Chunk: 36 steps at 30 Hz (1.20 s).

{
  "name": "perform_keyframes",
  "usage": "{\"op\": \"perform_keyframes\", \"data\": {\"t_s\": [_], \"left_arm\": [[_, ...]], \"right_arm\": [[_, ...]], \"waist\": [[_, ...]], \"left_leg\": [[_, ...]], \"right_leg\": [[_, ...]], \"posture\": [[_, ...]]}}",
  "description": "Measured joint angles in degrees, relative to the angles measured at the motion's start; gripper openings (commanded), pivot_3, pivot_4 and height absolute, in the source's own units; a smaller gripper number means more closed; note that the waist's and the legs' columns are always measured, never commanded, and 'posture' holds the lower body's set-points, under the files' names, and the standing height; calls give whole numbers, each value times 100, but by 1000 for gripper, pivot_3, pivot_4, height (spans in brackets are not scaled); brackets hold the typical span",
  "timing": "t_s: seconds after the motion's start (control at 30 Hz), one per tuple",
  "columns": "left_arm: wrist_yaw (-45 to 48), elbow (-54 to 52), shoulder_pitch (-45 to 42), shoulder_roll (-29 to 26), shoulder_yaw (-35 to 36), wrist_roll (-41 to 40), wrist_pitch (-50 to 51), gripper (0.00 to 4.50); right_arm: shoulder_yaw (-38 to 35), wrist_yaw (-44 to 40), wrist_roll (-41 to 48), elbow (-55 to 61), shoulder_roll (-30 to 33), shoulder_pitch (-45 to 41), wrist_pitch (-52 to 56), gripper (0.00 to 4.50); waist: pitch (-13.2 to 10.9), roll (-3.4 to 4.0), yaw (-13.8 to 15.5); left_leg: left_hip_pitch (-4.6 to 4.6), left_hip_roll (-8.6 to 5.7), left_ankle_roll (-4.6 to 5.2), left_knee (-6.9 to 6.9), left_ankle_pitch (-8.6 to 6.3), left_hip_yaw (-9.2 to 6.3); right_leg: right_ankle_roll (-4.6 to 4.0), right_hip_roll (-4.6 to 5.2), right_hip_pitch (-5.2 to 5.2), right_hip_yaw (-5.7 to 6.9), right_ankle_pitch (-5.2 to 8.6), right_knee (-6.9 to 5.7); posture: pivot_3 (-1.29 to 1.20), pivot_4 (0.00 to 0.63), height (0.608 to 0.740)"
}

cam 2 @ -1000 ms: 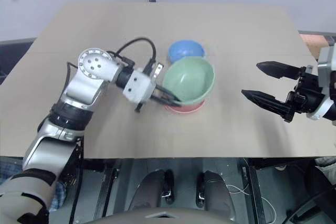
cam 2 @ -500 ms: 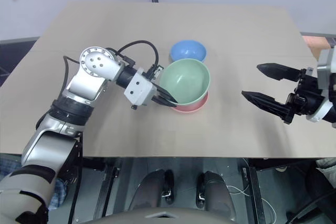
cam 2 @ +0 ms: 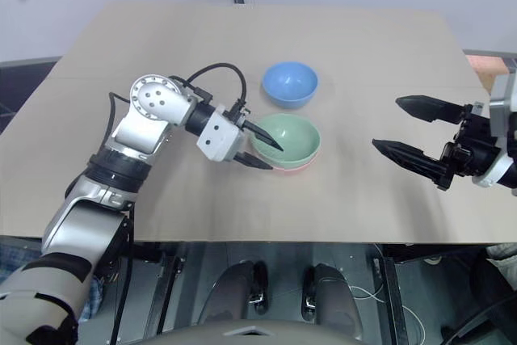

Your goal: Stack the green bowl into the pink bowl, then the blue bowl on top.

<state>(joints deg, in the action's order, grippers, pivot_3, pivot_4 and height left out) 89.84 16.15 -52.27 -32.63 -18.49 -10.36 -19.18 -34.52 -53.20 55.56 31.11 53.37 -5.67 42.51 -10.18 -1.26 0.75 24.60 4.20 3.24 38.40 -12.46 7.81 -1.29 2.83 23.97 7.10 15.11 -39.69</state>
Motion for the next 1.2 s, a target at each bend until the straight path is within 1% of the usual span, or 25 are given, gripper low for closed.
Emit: {"op": "perform_keyframes", "data": {"t_s": [0.07,0.13,0.17,0.2,0.23,0.27,0.37,0.53,0.73,0.83,0.87,0.93,0.97,1.07,1.13,1.2], "left_arm": [[-60,5,-1,-40,138,-134,255,1890],[-240,-48,80,-232,495,-424,932,1890],[-285,-75,119,-313,581,-494,1107,1890],[-374,-237,274,-489,786,-662,1483,1890],[-378,-245,287,-500,795,-672,1500,1890],[-502,-450,492,-669,1010,-855,1951,1890],[-806,-661,822,-1020,1421,-1040,2605,1890],[-1227,-853,1175,-1445,1958,-1051,2932,1890],[-1640,-1164,1909,-1792,2736,-1309,3387,1890],[-1731,-1271,2186,-1903,3002,-1472,3584,1890],[-1767,-1362,2381,-1964,3151,-1525,3639,1890],[-1848,-1512,2557,-1971,3207,-1611,3717,1890],[-1857,-1524,2569,-1969,3208,-1620,3724,1890],[-1935,-1569,2732,-1980,3277,-1620,3648,1890],[-1999,-1570,2793,-1971,3303,-1623,3608,1890],[-2041,-1565,2843,-1965,3355,-1629,3591,1890]], "right_arm": [[1,-2,0,-2,6,4,-10,4500],[4,-15,-1,-5,40,38,-18,4500],[6,-16,-4,-9,44,48,-19,4500],[7,-25,-14,-10,53,93,-26,4500],[7,-25,-16,-10,54,97,-26,4500],[29,-41,-46,-13,73,146,-33,4500],[147,-50,-110,-28,75,108,-60,4500],[569,-152,-240,-256,79,-264,-208,4500],[1491,-264,-746,-834,34,-1030,-497,4500],[2106,-268,-1129,-1123,45,-1448,-517,4500],[2502,-266,-1374,-1349,-17,-1812,-508,4500],[3003,-256,-1740,-1678,-177,-2365,-531,4500],[3063,-252,-1790,-1721,-211,-2429,-538,4500],[3946,-12,-2760,-2636,-791,-3533,-803,4500],[4471,121,-3436,-3274,-1086,-4042,-1001,4500],[4879,248,-4014,-3837,-1351,-4362,-1244,4500]], "waist": [[0,0,-2],[0,0,-12],[0,0,-18],[0,0,-20],[0,0,-18],[0,0,-6],[0,0,-3],[0,0,-5],[-1,1,-11],[-2,2,-13],[-2,2,-30],[-4,7,-30],[-4,6,-24],[-4,7,-83],[-4,7,-102],[-4,7,-108]], "left_leg": [[-1,1,0,0,0,0],[-1,2,0,-1,0,0],[-1,2,-1,-1,0,0],[-1,2,-1,-2,0,0],[-1,2,-1,-2,0,0],[0,2,-2,-2,1,0],[-1,1,-1,-1,1,0],[-3,1,0,-2,0,0],[1,3,-1,-5,0,3],[1,3,-1,-5,0,4],[-1,3,-2,-4,0,8],[8,2,-2,-6,0,10],[7,2,-2,-6,0,11],[13,2,-17,-6,10,19],[17,2,-26,-9,15,18],[18,1,-27,-8,15,24]], "right_leg": [[0,-1,0,0,0,-1],[0,-1,1,-1,0,-1],[0,-1,1,-1,0,-1],[0,0,1,-2,0,0],[0,0,1,-2,0,0],[0,1,1,-1,0,0],[1,5,-1,-1,0,0],[0,6,-1,0,0,0],[-1,8,7,0,1,0],[-1,10,9,0,1,-1],[-1,10,10,-3,1,-2],[-1,14,20,-1,0,-6],[-1,14,20,-1,1,-6],[-2,15,33,-6,0,-14],[-2,15,34,-4,0,-14],[-4,17,36,-7,-1,-13]], "posture": [[0,150,740],[0,150,740],[0,150,740],[0,150,740],[0,150,740],[0,150,740],[0,150,740],[0,150,740],[0,150,740],[0,150,740],[0,150,740],[0,150,740],[0,150,740],[0,150,740],[0,150,740],[0,150,740]]}}
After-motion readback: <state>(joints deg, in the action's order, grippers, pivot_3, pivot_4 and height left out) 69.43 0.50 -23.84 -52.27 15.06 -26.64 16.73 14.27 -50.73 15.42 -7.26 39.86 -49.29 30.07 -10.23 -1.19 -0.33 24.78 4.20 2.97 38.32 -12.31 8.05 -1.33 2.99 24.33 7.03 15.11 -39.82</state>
